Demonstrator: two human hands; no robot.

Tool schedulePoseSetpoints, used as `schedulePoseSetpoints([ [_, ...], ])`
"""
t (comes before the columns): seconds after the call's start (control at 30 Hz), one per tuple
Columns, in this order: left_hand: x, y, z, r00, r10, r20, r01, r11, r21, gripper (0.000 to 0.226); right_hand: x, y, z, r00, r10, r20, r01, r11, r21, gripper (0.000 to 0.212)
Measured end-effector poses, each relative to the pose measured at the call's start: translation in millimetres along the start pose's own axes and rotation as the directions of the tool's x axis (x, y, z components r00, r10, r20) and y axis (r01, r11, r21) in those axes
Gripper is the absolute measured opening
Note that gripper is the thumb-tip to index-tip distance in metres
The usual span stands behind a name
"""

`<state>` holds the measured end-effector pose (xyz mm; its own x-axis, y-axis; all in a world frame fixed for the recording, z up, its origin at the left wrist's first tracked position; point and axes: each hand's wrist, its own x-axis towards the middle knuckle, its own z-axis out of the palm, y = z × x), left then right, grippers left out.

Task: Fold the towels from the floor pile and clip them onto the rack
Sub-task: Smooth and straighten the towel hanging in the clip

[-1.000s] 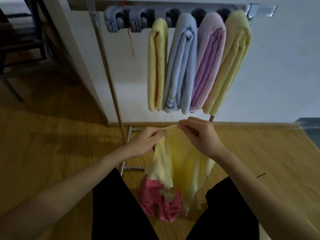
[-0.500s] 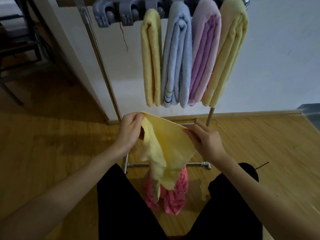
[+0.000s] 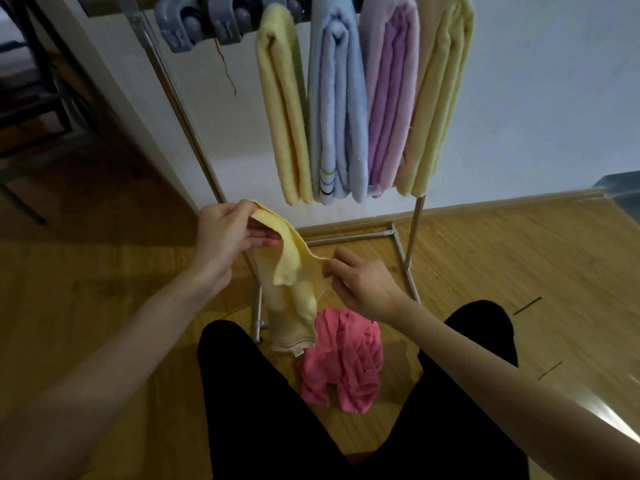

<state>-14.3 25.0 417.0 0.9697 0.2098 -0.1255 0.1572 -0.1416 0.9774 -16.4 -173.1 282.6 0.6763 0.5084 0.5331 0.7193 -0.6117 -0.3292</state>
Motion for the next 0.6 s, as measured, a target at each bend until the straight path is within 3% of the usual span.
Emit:
schedulePoseSetpoints([
  [0.2, -9.0, 2.0, 4.5, 0.999, -0.028, -0.021, 0.024, 0.982, -0.185, 0.018, 13.9, -13.9, 5.6, 0.993, 0.114, -0.022, -0.109, 0.979, 0.17, 0.029],
  [0.4, -16.2, 2.6, 12.1, 0.996, -0.049, -0.071, 0.012, 0.892, -0.452, 0.013, 24.7, -19.8, -0.7, 0.987, 0.159, -0.014, -0.148, 0.942, 0.301, 0.033],
  [0.6, -24.0, 4.6, 20.1, 0.994, -0.008, -0.112, -0.048, 0.873, -0.486, 0.016, 29.6, -24.9, -14.4, 0.985, 0.171, -0.032, -0.144, 0.902, 0.408, 0.034],
])
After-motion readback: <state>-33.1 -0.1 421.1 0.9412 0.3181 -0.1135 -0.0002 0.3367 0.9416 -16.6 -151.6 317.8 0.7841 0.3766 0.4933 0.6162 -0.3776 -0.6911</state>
